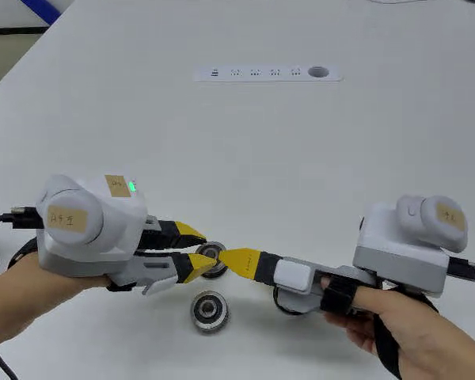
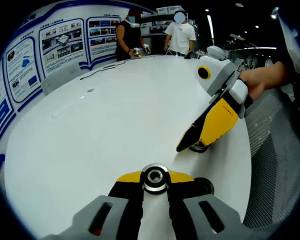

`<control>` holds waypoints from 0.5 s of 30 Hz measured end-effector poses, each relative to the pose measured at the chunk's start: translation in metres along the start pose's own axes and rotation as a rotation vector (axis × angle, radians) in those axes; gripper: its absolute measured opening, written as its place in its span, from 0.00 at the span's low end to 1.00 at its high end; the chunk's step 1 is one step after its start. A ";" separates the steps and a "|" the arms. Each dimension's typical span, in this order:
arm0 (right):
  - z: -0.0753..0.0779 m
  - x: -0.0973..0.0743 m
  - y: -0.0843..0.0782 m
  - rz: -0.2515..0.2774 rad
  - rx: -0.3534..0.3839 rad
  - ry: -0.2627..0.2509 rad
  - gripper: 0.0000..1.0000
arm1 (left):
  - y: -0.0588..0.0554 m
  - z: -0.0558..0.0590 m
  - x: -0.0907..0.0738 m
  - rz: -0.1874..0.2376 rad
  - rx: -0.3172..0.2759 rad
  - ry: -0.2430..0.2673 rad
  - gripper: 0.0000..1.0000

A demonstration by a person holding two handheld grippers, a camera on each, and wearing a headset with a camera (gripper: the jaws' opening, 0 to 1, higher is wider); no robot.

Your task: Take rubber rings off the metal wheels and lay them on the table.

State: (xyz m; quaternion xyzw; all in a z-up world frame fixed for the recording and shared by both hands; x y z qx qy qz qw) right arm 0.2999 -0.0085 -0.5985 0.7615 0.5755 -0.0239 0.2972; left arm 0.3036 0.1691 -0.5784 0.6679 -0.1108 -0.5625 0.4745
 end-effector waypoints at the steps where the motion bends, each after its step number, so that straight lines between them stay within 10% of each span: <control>1: -0.001 0.002 0.000 -0.004 -0.002 0.005 0.51 | 0.000 0.000 0.000 0.003 -0.003 -0.001 0.18; 15: -0.003 0.014 0.005 -0.007 -0.025 0.004 0.54 | -0.003 0.000 0.004 -0.018 -0.012 -0.023 0.17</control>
Point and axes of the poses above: the centre of the closed fingertips' face, and the gripper's own axes: x roughly forward along the fingers, z roughly to its right, y roughly out of its top, the point moved 10 cm from there along -x, roughly backward along the fingers, and after that the axes turned 7 degrees about -y, right-handed, at the moved point
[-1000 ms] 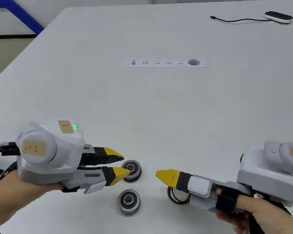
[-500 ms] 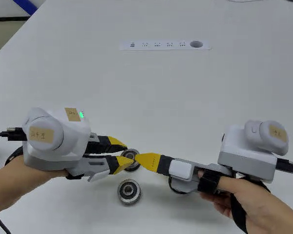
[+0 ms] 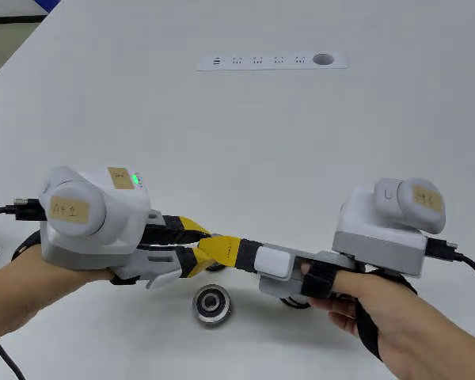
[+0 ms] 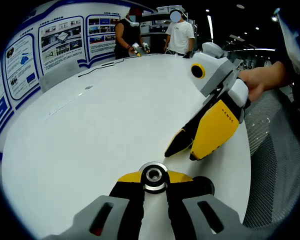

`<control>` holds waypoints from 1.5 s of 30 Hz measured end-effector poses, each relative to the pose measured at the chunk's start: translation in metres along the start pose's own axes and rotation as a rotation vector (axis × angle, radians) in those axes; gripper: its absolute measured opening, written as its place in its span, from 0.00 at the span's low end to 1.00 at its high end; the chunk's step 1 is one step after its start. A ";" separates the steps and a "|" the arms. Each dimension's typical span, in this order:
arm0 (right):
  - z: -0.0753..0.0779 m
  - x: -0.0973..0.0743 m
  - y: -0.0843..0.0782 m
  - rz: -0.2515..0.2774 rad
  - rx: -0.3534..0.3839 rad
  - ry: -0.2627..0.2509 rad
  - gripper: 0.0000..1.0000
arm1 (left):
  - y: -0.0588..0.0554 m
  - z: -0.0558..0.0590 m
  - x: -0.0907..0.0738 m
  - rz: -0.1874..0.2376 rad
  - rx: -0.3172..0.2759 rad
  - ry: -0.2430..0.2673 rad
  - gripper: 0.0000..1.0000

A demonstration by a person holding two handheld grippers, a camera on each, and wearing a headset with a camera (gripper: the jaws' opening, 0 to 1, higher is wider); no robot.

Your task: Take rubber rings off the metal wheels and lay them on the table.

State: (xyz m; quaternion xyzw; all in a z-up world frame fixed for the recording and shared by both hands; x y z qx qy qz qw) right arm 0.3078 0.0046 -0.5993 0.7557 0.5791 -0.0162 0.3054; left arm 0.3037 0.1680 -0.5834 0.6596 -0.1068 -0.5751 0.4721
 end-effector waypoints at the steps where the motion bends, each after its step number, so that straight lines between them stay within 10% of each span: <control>1: 0.000 0.000 0.000 0.001 -0.001 0.000 0.55 | -0.001 0.000 0.000 -0.001 -0.001 -0.001 0.17; 45: 0.007 0.015 -0.002 -0.012 0.058 0.040 0.51 | 0.004 -0.007 0.002 -0.036 0.037 -0.009 0.13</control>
Point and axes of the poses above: the centre of the closed fingertips' face, and the gripper's own axes: x roughly forward along the fingers, z roughly to its right, y roughly out of its top, the point moved 10 cm from there along -x, roughly backward along the fingers, and after that the axes turned 7 degrees about -y, right-handed, at the moved point
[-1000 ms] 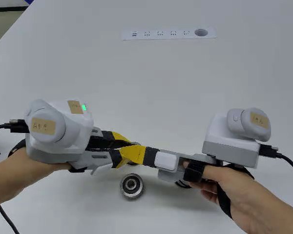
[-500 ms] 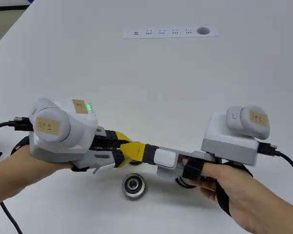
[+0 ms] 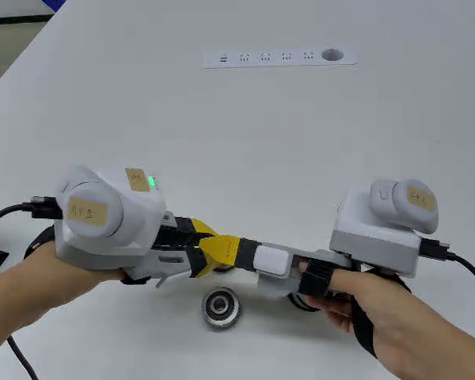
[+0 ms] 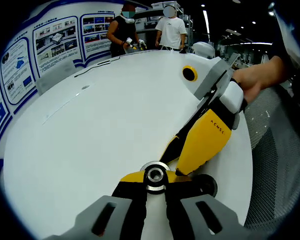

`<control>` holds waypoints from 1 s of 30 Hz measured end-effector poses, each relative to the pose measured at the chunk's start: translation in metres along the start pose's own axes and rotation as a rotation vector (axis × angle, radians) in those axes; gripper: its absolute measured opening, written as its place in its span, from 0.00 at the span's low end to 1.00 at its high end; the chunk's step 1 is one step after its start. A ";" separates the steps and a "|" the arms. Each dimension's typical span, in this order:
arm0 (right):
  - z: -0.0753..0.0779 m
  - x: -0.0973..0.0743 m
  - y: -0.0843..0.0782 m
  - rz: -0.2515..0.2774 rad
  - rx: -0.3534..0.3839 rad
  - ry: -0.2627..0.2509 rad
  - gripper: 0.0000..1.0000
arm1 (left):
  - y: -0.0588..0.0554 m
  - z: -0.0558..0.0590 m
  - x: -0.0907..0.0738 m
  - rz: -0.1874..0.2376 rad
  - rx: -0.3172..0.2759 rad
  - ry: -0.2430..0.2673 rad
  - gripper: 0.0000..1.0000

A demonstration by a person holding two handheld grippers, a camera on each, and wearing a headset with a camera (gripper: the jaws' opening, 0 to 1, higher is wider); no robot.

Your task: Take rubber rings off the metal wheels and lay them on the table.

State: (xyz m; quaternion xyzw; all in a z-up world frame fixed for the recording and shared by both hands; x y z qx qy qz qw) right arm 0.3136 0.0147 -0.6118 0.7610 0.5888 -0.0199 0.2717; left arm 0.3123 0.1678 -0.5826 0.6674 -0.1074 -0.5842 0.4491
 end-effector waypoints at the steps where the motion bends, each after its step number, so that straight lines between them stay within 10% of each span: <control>1: 0.001 0.000 0.000 0.003 0.015 0.008 0.50 | 0.000 0.000 0.000 0.001 -0.001 0.000 0.13; 14: 0.003 -0.007 -0.001 0.010 0.019 0.015 0.43 | 0.001 0.002 0.001 -0.005 0.006 -0.005 0.13; 30: 0.019 -0.004 0.000 -0.010 0.033 -0.115 0.03 | -0.001 0.000 0.001 -0.006 0.009 -0.010 0.13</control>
Point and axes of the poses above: the centre of the closed fingertips' face, and the gripper's own axes: x roughly forward along the fingers, z roughly to its right, y roughly out of its top, the point moved 10 cm from there along -x, roughly backward along the fingers, and after that the axes turned 7 degrees about -y, right-handed, at the moved point
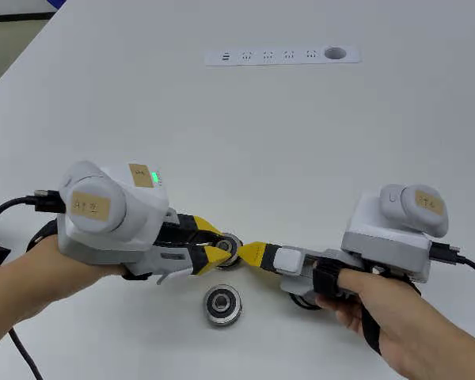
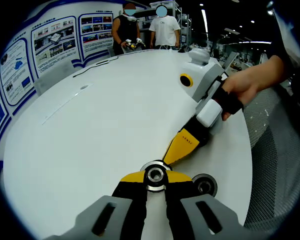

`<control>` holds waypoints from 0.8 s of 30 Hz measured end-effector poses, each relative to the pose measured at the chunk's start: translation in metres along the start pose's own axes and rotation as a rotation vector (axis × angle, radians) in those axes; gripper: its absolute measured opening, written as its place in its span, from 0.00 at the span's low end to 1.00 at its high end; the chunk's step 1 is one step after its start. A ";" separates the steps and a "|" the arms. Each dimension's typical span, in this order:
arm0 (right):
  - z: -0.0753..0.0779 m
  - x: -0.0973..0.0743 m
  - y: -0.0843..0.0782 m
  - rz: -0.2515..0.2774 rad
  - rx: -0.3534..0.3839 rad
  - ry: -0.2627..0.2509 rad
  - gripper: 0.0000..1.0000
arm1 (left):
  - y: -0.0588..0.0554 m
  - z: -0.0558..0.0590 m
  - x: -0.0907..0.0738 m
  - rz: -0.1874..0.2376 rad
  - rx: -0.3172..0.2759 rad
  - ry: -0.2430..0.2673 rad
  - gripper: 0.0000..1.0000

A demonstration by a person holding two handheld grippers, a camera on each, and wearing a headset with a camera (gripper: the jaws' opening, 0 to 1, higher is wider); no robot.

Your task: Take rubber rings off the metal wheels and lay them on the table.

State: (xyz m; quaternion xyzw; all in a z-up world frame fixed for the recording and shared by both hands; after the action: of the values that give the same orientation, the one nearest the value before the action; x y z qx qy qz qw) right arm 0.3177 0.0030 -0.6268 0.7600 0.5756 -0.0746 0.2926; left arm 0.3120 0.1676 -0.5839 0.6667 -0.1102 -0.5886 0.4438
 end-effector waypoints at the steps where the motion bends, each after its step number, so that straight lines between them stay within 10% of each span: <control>1: 0.000 0.000 0.000 0.000 0.001 -0.001 0.03 | 0.000 0.000 0.000 0.000 0.000 0.000 0.13; 24: -0.009 -0.001 0.000 0.025 -0.005 -0.062 0.01 | 0.001 0.004 -0.001 -0.002 0.001 0.003 0.12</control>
State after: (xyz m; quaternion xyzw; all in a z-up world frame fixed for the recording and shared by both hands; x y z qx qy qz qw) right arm 0.3151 0.0069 -0.6185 0.7638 0.5567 -0.0930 0.3131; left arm 0.3092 0.1658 -0.5821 0.6678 -0.1092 -0.5879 0.4432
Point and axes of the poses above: the centre of the closed fingertips' face, and the gripper's own axes: x roughly forward along the fingers, z roughly to its right, y roughly out of its top, the point moved 10 cm from there along -x, roughly backward along the fingers, and after that the axes turned 7 degrees about -y, right-handed, at the moved point
